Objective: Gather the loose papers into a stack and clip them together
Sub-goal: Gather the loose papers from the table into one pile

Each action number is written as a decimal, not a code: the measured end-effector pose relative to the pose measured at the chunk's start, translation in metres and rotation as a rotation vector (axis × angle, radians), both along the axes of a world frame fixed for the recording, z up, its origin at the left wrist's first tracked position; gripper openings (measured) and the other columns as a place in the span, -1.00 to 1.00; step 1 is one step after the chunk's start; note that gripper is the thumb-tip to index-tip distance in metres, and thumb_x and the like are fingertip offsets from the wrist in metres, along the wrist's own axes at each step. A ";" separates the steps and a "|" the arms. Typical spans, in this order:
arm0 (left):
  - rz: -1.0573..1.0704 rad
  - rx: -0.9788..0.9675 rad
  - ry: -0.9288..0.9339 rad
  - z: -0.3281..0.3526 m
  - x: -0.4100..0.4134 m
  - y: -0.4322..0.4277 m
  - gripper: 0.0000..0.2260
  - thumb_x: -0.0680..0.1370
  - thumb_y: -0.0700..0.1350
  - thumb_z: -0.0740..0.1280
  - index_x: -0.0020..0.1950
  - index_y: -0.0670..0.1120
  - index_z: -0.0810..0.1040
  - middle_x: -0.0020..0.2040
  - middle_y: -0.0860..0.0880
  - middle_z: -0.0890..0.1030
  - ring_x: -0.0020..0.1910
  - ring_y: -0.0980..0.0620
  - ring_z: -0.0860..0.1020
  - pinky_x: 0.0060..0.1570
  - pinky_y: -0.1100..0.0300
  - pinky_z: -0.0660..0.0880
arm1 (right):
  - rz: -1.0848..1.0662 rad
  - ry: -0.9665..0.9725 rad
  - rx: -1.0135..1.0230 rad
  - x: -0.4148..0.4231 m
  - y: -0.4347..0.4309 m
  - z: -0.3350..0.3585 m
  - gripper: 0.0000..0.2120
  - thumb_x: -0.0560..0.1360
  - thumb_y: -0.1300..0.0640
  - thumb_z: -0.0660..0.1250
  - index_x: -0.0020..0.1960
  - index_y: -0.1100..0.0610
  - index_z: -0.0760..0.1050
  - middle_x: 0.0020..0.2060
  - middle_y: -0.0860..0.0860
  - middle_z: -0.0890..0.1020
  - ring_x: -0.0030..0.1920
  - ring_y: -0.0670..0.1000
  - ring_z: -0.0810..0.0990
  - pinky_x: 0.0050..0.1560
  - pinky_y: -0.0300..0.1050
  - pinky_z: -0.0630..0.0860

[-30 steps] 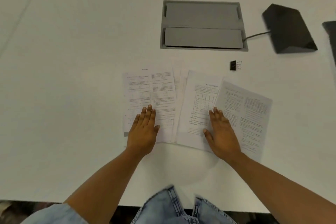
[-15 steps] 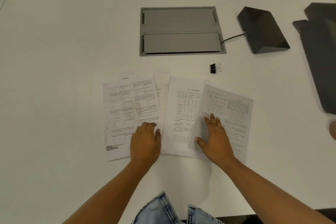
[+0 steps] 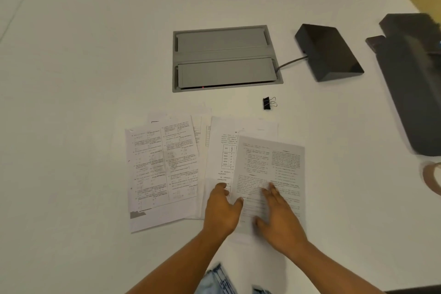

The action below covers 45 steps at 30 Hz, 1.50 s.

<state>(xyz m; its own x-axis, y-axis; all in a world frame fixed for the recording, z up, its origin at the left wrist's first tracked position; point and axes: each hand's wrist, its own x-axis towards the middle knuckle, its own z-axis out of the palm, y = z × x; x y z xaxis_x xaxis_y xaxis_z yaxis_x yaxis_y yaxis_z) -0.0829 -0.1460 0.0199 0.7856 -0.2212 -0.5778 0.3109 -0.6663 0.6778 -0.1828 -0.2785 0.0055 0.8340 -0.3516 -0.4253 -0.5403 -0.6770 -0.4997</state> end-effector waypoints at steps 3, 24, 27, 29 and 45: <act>0.006 0.100 -0.064 -0.001 -0.001 0.000 -0.46 0.53 0.03 0.41 0.45 -0.07 0.33 0.29 -0.03 0.52 0.22 -0.01 0.55 0.15 0.12 0.51 | 0.001 -0.024 0.013 -0.005 -0.004 0.003 -0.24 0.52 -0.05 0.35 0.59 0.02 0.05 0.60 -0.10 0.02 0.57 -0.09 0.04 0.42 -0.31 -0.03; 0.058 -0.274 0.080 0.016 0.003 0.009 -0.86 0.64 -0.10 0.29 0.13 -0.01 0.63 0.02 0.08 0.71 -0.04 0.06 0.69 -0.15 0.27 0.63 | -0.671 -0.118 0.372 -0.016 -0.083 0.021 -0.51 0.48 0.14 0.46 0.36 0.15 0.41 0.11 0.07 0.68 -0.02 0.05 0.68 -0.12 -0.11 0.61; 0.101 -0.285 0.112 0.021 0.010 0.009 -0.87 0.64 -0.09 0.29 0.08 0.00 0.64 0.00 0.06 0.72 -0.05 0.05 0.70 -0.11 0.19 0.66 | -0.717 -0.079 0.619 -0.022 -0.091 0.020 -0.79 0.55 0.16 0.37 0.16 0.18 0.57 -0.15 0.09 0.76 -0.28 0.08 0.73 -0.41 -0.06 0.58; 0.125 -0.287 0.096 0.021 0.015 0.006 -0.87 0.63 -0.07 0.29 0.05 -0.01 0.64 -0.01 0.05 0.71 -0.04 0.03 0.69 -0.10 0.18 0.65 | -0.733 -0.092 0.664 -0.030 -0.091 0.019 -0.86 0.57 0.17 0.34 0.08 0.17 0.62 -0.15 0.09 0.76 -0.22 0.14 0.74 -0.27 0.05 0.65; -0.091 0.510 -0.283 -0.001 0.016 0.005 -0.35 0.40 0.19 0.49 0.32 -0.10 0.34 0.21 -0.08 0.50 0.15 -0.07 0.53 0.00 0.06 0.53 | -0.976 -0.176 0.758 -0.058 -0.093 0.022 -0.84 0.59 0.21 0.30 0.09 0.17 0.63 -0.05 0.08 0.76 -0.04 0.17 0.73 -0.03 0.02 0.62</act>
<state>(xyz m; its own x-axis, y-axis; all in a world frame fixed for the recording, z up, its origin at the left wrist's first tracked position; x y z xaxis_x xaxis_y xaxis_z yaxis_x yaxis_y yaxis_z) -0.0673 -0.1408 0.0191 0.9156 -0.0435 -0.3997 0.0915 -0.9455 0.3126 -0.2403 -0.3714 0.0273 0.4294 -0.5701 -0.7005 -0.5411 0.4586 -0.7049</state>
